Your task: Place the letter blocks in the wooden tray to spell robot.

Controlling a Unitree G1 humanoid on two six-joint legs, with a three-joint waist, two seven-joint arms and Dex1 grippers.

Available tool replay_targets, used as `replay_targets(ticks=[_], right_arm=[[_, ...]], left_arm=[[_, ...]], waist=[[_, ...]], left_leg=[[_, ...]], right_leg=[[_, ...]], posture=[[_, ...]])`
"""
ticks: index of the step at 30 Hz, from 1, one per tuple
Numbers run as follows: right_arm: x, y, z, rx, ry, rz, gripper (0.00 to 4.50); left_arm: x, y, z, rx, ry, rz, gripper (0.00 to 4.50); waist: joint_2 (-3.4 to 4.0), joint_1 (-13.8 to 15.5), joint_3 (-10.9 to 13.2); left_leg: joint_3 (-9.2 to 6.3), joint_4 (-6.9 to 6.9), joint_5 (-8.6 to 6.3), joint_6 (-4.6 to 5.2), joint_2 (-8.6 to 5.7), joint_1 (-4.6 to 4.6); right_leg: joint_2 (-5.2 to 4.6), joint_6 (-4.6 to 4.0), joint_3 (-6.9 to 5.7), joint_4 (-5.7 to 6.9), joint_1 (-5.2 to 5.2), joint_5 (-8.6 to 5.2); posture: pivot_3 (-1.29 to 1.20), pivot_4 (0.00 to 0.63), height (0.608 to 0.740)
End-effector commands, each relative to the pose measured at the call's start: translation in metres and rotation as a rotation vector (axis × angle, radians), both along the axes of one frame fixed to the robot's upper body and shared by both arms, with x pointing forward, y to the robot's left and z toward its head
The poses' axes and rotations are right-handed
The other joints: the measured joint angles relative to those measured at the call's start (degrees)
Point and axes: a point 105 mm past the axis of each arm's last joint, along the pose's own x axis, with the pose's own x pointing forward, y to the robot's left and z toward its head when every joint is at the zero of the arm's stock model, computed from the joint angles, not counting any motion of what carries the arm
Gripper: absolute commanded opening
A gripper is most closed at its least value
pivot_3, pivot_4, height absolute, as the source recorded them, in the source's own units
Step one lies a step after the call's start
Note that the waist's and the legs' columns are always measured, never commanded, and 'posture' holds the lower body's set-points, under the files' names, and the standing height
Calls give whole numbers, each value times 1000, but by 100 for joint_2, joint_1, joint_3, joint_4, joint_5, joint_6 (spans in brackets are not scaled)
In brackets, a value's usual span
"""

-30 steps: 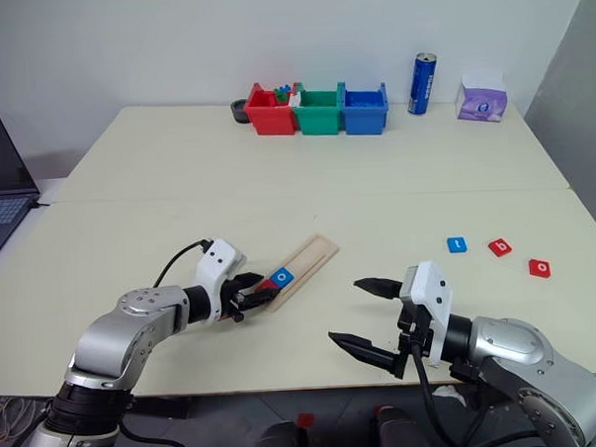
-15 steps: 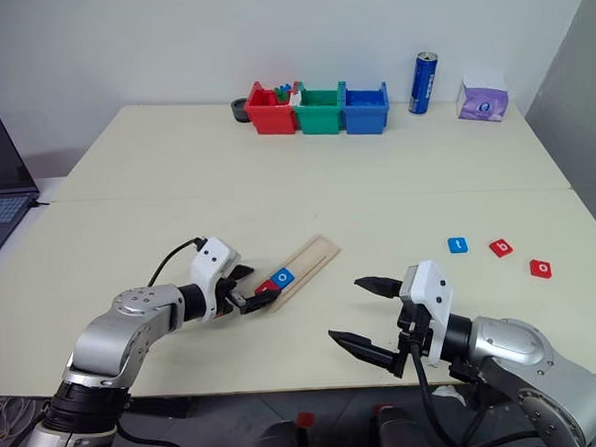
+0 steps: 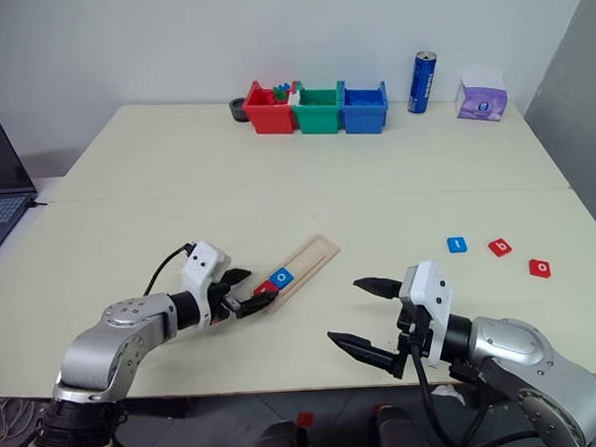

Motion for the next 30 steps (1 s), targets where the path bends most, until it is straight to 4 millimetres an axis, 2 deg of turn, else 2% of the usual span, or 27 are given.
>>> replay_targets(ticks=[1,15,30], right_arm=[[-10,4,11,17,-48,38,4500],[-14,1,10,8,-40,24,4500],[-17,2,9,21,-23,12,4500]], left_arm=[[-3,-11,12,-9,-72,-35,4483],[-5,-19,-3,37,-21,-46,4483],[-7,-18,-17,114,71,-7,4483]], waist=[[0,1,0],[-2,0,1],[-1,0,0]], left_leg=[[0,0,0,0,0,1],[0,0,0,0,0,0],[1,0,0,0,-1,2]], right_leg=[[0,0,0,0,0,0],[1,0,0,-1,0,0],[1,0,1,0,0,0]], posture=[[0,150,740],[0,150,740],[0,150,740]])
